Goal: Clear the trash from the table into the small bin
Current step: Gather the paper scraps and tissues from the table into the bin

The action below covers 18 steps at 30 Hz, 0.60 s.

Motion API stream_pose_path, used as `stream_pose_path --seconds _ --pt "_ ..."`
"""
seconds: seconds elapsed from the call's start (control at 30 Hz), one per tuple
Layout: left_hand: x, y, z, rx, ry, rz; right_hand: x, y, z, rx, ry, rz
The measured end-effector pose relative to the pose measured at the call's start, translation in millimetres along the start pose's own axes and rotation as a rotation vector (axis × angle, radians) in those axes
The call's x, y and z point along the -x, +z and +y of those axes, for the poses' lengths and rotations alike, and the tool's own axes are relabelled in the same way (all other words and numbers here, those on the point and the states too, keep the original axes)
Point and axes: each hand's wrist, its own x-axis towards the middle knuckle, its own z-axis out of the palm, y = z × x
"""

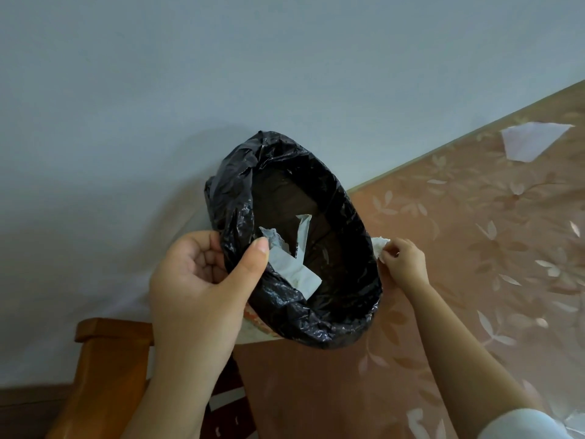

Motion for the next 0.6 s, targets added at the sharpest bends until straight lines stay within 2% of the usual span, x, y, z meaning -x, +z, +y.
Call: stream_pose_path --seconds 0.27,0.47,0.6 --pt "30.5 -23.5 -7.4 0.06 -0.085 -0.063 105.5 -35.7 -8.5 -0.378 0.129 0.246" --pt "60.8 -43.7 -14.0 0.047 -0.108 -0.096 167.7 -77.9 -32.8 -0.475 -0.021 0.373" --pt "85.2 -56.8 -14.4 0.049 -0.092 -0.176 213.0 -95.9 -60.2 -0.418 -0.132 0.329"
